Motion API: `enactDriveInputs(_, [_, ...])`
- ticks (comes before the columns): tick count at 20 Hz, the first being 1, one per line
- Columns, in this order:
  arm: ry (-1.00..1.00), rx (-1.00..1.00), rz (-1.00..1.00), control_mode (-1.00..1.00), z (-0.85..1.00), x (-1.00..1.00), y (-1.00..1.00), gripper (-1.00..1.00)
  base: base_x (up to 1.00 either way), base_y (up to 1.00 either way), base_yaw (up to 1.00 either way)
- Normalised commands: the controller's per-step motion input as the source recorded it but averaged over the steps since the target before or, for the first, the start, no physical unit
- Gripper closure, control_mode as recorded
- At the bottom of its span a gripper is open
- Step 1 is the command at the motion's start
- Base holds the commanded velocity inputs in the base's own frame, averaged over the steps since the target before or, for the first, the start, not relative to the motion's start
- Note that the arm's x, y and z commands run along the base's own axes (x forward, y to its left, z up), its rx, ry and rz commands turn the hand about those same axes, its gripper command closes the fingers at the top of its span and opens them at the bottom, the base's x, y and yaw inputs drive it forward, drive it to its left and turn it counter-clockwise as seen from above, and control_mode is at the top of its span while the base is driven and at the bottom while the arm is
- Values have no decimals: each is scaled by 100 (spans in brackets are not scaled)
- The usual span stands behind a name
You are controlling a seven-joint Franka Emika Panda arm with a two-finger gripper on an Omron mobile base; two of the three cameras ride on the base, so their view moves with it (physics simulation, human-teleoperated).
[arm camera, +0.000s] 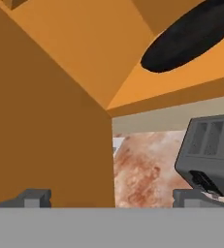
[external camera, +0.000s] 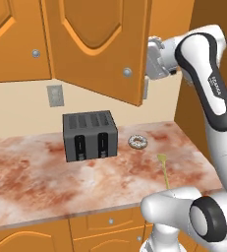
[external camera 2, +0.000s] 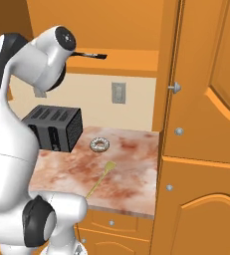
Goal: Pick the pan from the cabinet and place it on the stove. Then turn on the stove burner for the pan.
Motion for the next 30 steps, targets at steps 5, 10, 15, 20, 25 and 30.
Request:
enactDriveInputs(5, [1, 0, 19, -100, 0, -44, 78, -100, 0, 0, 0])
enactDriveInputs(10, [1, 0, 15, -100, -7, -18, 81, -100, 0, 0, 0])
enactDriveInputs(15, [0, 0, 10, -100, -9, 0, 71, -100, 0, 0, 0])
enactDriveInputs(20, [-1, 0, 7, -100, -11, 0, 57, -100, 0, 0, 0])
enactDriveInputs(25, [-7, -4, 1, -100, -3, -7, 17, -100, 0, 0, 0])
enactDriveInputs(30, [-33, -9, 2, -100, -2, -2, -38, -100, 0, 0, 0])
